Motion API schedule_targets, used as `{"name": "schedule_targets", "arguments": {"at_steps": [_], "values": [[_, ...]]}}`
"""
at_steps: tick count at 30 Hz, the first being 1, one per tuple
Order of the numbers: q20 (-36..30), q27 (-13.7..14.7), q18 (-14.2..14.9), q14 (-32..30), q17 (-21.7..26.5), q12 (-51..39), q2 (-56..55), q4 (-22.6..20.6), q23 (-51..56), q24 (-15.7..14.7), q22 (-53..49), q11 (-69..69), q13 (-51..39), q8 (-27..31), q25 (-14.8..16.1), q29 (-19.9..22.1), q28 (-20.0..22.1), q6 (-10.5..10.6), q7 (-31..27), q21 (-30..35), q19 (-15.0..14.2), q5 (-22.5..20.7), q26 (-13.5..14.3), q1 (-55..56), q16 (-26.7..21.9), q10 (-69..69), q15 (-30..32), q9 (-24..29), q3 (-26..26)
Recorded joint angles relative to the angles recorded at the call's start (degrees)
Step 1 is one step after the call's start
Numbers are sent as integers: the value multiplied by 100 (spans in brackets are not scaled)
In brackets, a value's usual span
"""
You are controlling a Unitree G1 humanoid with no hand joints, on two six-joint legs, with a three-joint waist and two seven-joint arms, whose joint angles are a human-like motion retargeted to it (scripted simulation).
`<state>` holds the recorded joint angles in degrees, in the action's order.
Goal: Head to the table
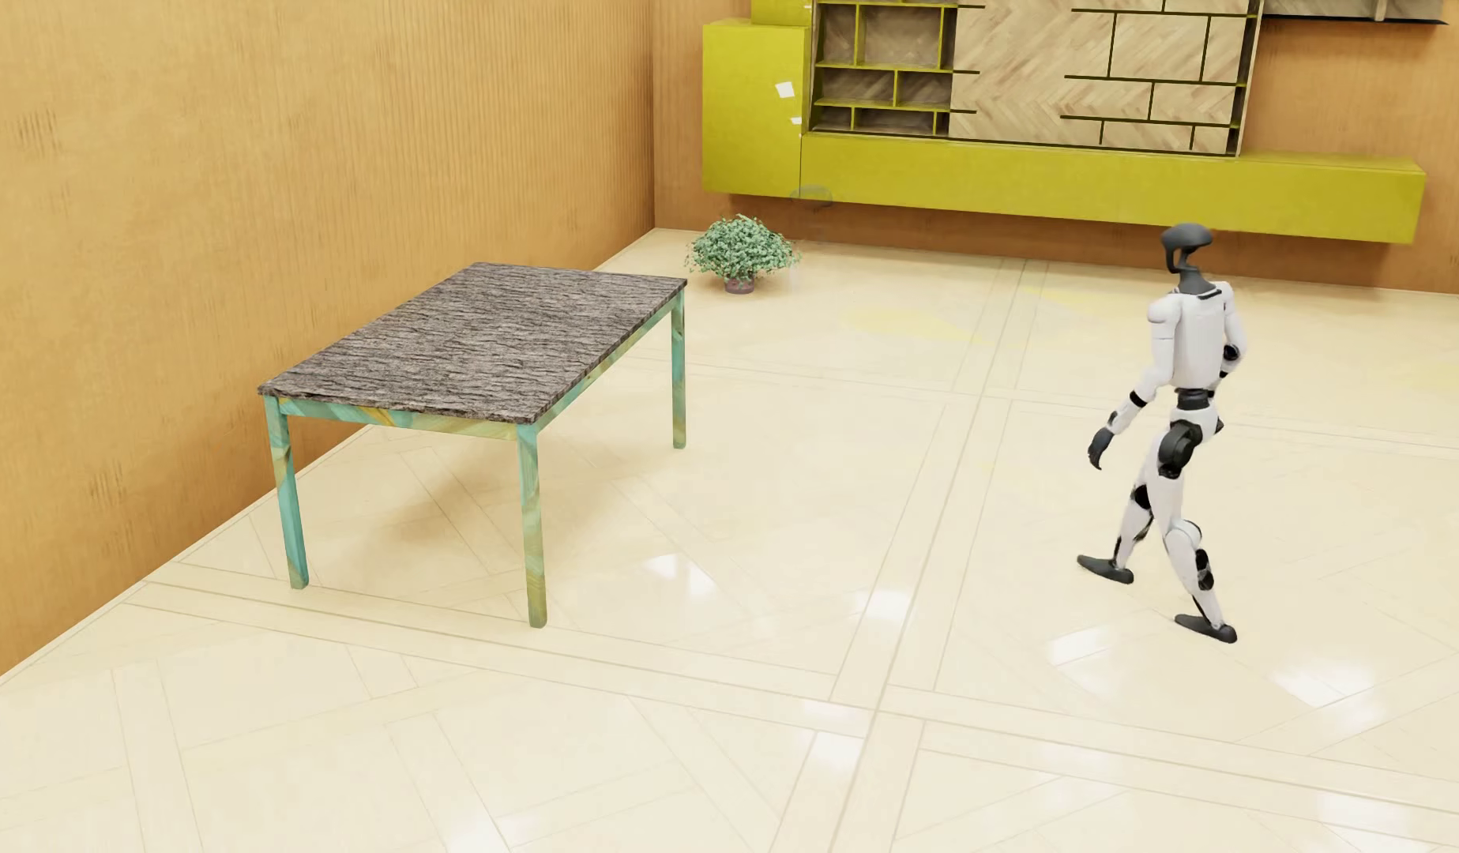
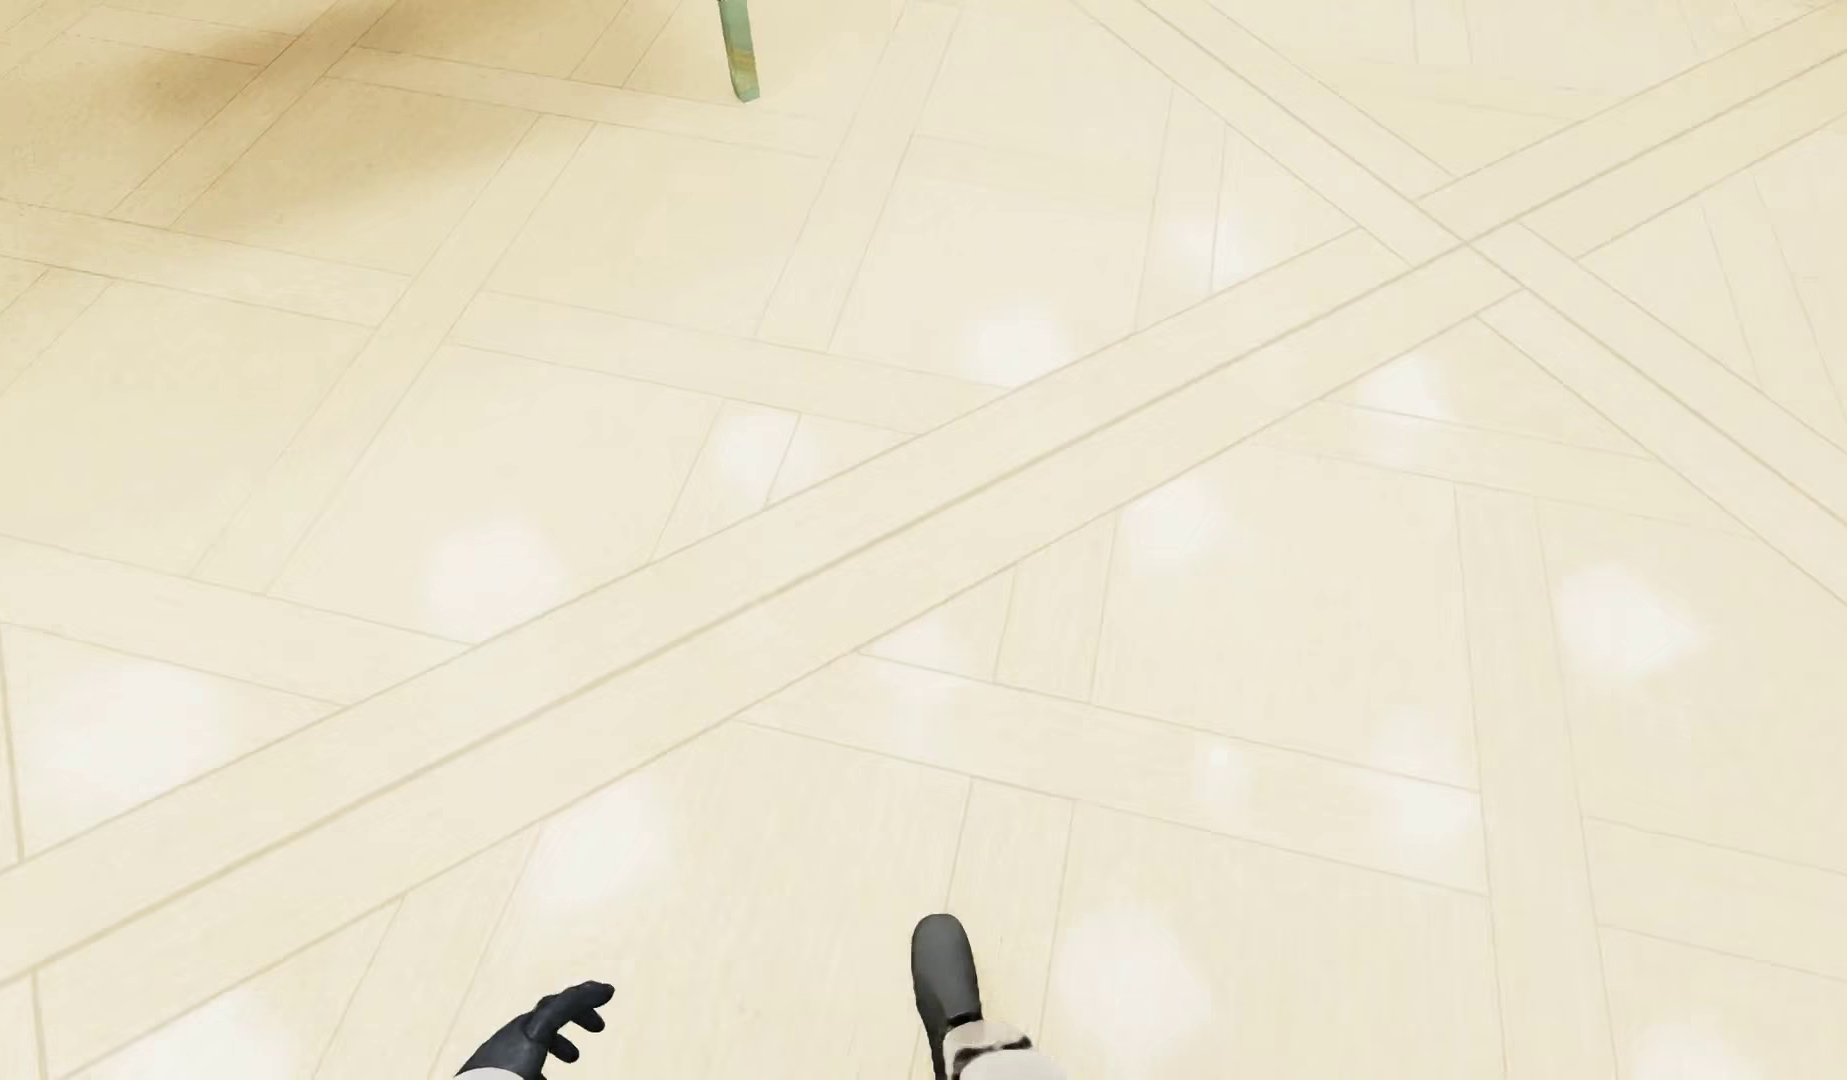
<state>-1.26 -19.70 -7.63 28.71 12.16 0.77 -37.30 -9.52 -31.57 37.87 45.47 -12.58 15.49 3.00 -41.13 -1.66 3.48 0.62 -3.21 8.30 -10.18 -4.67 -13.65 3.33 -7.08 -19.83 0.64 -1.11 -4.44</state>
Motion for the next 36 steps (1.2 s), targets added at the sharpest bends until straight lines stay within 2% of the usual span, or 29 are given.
{"name": "schedule_targets", "arguments": {"at_steps": [1,2,3,4,5,6,7,8,9,11,12,14,15,16,17,18,19,20,21,22,23,24,25,26,28,30,33,35,36], "values": [[-40,-44,39,-16,73,153,64,24,-140,46,150,-140,-25,-61,-299,-152,-66,0,-111,72,701,-57,-37,-109,-86,-219,356,-12,17],[-85,-90,81,-164,-36,335,154,106,-281,108,292,-437,-120,-231,-509,-194,-47,16,-270,52,1212,-91,-64,-151,-179,-620,465,-3,31],[-8,-171,276,-565,-227,544,282,192,-392,106,404,-755,-203,-387,-563,-33,78,53,-321,-99,1382,-92,-130,-30,-247,-1341,151,21,30],[166,-175,1132,-1285,-453,760,439,240,-472,29,490,-1055,-267,-539,-400,140,233,84,-420,-324,1408,-47,-250,266,-240,-2288,-222,50,28],[296,-111,2129,-2057,-614,925,599,192,-471,-46,543,-1320,-310,-734,-220,230,275,103,-650,-480,1433,37,-310,668,-221,-3325,-571,74,36],[287,63,2181,-2638,-692,1027,814,57,-383,-55,575,-1484,-336,-992,-119,250,114,120,-698,-482,1445,146,-345,1133,-261,-4371,-881,98,27],[149,233,2184,-2627,-720,1106,1090,97,-251,3,540,-1576,-377,-1250,-72,270,-234,146,-759,-416,1444,216,-290,1621,-374,-5275,-1160,126,34],[-8,380,2212,-2393,-728,1199,1417,373,-106,114,418,-1598,-450,-1468,-34,323,-586,194,-819,-339,1440,215,-176,2120,-514,-5898,-1406,155,80],[55,439,2061,-2433,-713,1333,1747,705,-16,107,192,-1552,-611,-1612,-17,336,-645,248,-765,-253,1429,178,-111,2619,-547,-6190,-1611,175,165],[606,389,1391,-2157,-643,1697,2305,1290,51,-211,-340,-1476,-1104,-1716,-64,263,-177,327,-341,17,1385,45,-33,3388,-280,-5773,-1990,184,411],[903,361,1273,-1925,-568,1888,2517,1446,83,-445,-576,-1476,-1407,-1673,-164,182,107,341,-97,247,1354,-18,61,3605,-57,-5115,-2181,176,549],[1206,420,989,-1764,-370,2196,2910,1596,184,-674,-843,-1428,-2042,-1494,-345,82,276,316,491,807,1273,-78,138,3662,337,-2900,-2522,140,793],[1290,480,1021,-2004,-264,2302,3133,1472,231,-670,-885,-1288,-2338,-1375,-360,66,246,275,587,1092,1226,-69,120,3503,531,-1400,-2622,108,891],[1359,553,1446,-2446,-158,2371,3379,1312,276,-611,-844,-1109,-2597,-1254,-298,53,194,211,481,1374,1156,-18,61,3207,723,162,-2693,77,974],[1437,611,1705,-2555,-75,2439,3598,1307,293,-541,-749,-1084,-2817,-1143,-202,28,115,156,476,1668,1084,30,-27,3058,896,819,-2769,68,1034],[1459,703,1282,-3121,32,2453,3782,1379,281,-477,-588,-1107,-2998,-1070,-101,35,-3,119,923,1967,990,125,-115,2928,1053,821,-2767,65,1056],[1375,719,505,-3290,127,2394,3926,1252,204,-339,-315,-1324,-3094,-955,43,108,-221,55,1044,2180,863,310,-221,2900,1158,439,-2651,102,1087],[1277,623,336,-2872,103,2310,3944,1167,19,-140,-23,-1799,-3066,-903,234,275,-426,-30,1120,2255,726,487,-359,2864,1169,-53,-2346,159,1111],[1195,415,318,-2446,-30,2199,3798,1118,-302,80,191,-2450,-2983,-858,456,460,-605,-108,1153,2254,678,625,-489,2827,1138,-518,-1711,220,1130],[1153,168,318,-2112,-188,2115,3513,1110,-712,256,274,-3213,-2934,-725,642,545,-775,-163,1247,2300,464,729,-559,2712,1119,-796,-947,267,1135],[1155,-40,294,-1889,-284,2054,3100,1107,-1140,351,200,-4106,-2975,-571,692,411,-897,-206,1377,2532,195,850,-469,2518,1120,-853,-371,299,1136],[1262,-141,259,-1711,-280,2013,2651,1075,-1538,309,38,-4960,-3058,-517,579,1,-904,-261,1541,2966,-51,1108,-299,2272,1135,-820,-119,334,1132],[1358,-95,231,-1561,-209,1930,2231,991,-1814,276,-112,-5648,-3086,-570,425,-448,-734,-336,1679,3376,0,1482,-150,1998,1098,-744,-213,379,1107],[1489,-59,223,-1426,-124,1748,1841,893,-1918,196,-191,-6097,-2972,-685,430,-619,-422,-422,1740,3504,225,1833,-81,1765,1017,-688,-388,419,1045],[1502,-84,252,-1200,65,1197,1159,713,-1836,289,-102,-6237,-2375,-1037,820,-295,154,-571,1644,3120,692,2242,-105,1433,665,-633,-567,463,825],[1382,-8,277,-977,360,558,605,599,-1593,410,5,-5542,-1652,-1315,1143,129,158,-643,1426,2665,1048,2059,-219,1217,331,-659,-820,468,565],[1269,-58,289,-567,842,-150,177,437,-1320,439,-136,-3249,-695,-1347,1216,414,80,-674,1111,2139,1040,1351,203,927,13,-688,-675,410,278],[1017,-372,341,-297,725,-535,404,319,-1419,453,-388,-941,-295,-1373,1331,468,128,-681,918,1711,569,975,444,689,-99,-582,-67,303,198],[973,-475,380,-197,639,-637,604,291,-1509,387,-556,-334,-111,-1568,1369,415,223,-679,856,1548,887,937,530,544,-99,-523,398,243,184]]}}
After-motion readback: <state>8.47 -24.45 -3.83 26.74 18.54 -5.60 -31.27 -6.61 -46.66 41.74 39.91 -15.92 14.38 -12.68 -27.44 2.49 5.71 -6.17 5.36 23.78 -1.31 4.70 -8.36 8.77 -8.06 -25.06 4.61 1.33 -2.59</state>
